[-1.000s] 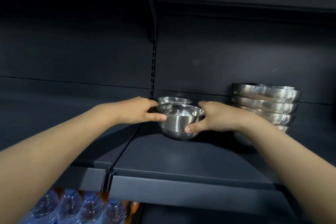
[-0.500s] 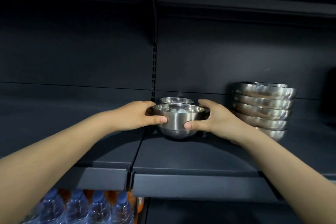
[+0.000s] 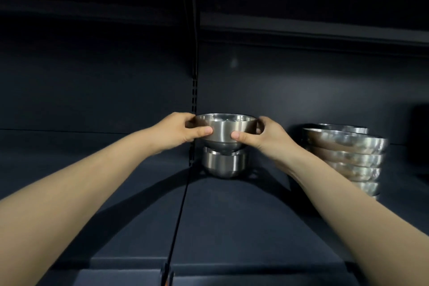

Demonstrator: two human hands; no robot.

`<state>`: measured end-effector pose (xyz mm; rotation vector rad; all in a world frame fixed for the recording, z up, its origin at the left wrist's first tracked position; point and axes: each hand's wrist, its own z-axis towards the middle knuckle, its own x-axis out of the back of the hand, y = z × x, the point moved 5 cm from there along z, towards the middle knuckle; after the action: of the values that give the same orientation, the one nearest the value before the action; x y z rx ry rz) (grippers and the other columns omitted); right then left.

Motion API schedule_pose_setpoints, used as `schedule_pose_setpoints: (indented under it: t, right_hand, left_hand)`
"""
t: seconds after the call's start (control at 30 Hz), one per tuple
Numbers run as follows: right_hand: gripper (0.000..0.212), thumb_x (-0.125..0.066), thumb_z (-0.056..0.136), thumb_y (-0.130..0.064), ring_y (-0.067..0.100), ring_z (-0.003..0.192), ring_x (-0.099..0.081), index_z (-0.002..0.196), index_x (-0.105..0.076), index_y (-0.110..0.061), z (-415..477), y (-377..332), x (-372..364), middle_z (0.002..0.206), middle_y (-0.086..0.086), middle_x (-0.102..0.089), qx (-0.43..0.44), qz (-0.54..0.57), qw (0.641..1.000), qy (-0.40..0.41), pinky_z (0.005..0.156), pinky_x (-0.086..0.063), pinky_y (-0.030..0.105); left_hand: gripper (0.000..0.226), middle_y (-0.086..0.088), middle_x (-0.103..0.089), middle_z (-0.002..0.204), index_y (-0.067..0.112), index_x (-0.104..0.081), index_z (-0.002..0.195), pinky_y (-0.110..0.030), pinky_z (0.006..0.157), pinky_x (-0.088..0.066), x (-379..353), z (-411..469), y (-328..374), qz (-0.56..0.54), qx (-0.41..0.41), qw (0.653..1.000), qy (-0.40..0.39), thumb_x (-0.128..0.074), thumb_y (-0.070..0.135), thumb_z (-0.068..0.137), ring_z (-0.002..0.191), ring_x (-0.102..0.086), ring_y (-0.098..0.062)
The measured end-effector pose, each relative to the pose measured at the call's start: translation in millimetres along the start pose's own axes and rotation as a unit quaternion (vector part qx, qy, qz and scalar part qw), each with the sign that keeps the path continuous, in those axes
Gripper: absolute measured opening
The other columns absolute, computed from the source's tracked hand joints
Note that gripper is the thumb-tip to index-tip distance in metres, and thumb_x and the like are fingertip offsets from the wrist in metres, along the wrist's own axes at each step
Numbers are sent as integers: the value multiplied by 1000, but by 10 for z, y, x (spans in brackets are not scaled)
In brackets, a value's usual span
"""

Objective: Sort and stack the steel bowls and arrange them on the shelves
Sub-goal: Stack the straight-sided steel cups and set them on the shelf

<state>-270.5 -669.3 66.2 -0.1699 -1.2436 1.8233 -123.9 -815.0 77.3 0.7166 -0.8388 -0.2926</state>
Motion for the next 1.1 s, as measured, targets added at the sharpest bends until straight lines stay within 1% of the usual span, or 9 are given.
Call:
schedule_pose_setpoints:
  t: [0.07,0.17,0.3,0.43,0.53,0.63,0.9,1.0,1.1]
  right_hand:
    - [60,-85,65,-33,8,90,-63,115,-60,-10,152,95,-37,102,-3,-67,-10,18,1000,-4,67,-47,13]
    - [51,-84,69,-23,5,81,-64,112,-63,-6,333,308,-101,97,0,-70,-45,50,998,-4,54,-46,6]
    - [45,-83,70,-21,11,85,-65,109,-65,-6,456,516,-162,97,1,-70,-63,45,997,-11,62,-48,15]
    - [30,-79,76,-22,9,80,-62,100,-62,-15,490,621,-232,83,-9,-64,-69,24,997,-39,61,-45,16]
    - [33,-77,78,-25,11,81,-61,104,-60,-15,468,686,-286,87,-7,-63,-81,44,994,-54,57,-45,18]
    - [21,-75,81,-24,7,80,-59,91,-56,-23,426,737,-324,91,-8,-62,-95,56,991,-72,57,-44,21]
    - [23,-78,77,-17,14,91,-64,84,-58,-25,429,807,-372,96,-4,-66,-99,75,989,-85,77,-51,29]
    - [40,-83,70,-10,16,95,-65,103,-63,-16,395,788,-404,102,-1,-69,-95,68,988,-99,86,-52,32]
    - [64,-87,64,-14,16,98,-63,119,-55,-15,314,667,-448,110,-1,-65,-81,11,992,-95,72,-51,24]
  left_hand:
    - [37,4,-69,104,23,-66,102,-29,94,-50,-71,177,-104,-4,9,1000,-11,-69,44,72,100,-64,-13]
    - [29,4,-67,105,17,-65,108,-23,93,-46,-222,382,-324,-19,32,999,-21,-66,33,83,102,-61,-11]
    - [27,0,-64,114,20,-62,108,-33,105,-42,-390,508,-614,-30,75,996,-27,-63,36,85,113,-58,-15]
    - [43,2,-55,125,16,-53,127,-29,103,-40,-497,492,-694,-42,103,992,-52,-56,38,89,120,-50,-13]
    - [48,6,-50,134,24,-44,134,-33,105,-40,-573,468,-714,-92,122,986,-69,-53,41,90,124,-47,-13]
    - [50,8,-49,138,29,-40,137,-38,105,-42,-620,452,-762,-116,133,982,-71,-54,41,90,125,-49,-14]
    - [61,6,-47,140,27,-30,142,-36,96,-47,-686,389,-775,-141,153,976,-57,-59,34,88,126,-48,-16]
    - [60,4,-48,137,26,-33,140,-38,98,-48,-621,332,-750,-132,158,977,-49,-61,34,87,123,-50,-17]
    - [55,3,-51,132,25,-37,135,-37,96,-50,-492,198,-697,-122,156,979,-42,-62,32,87,119,-54,-16]
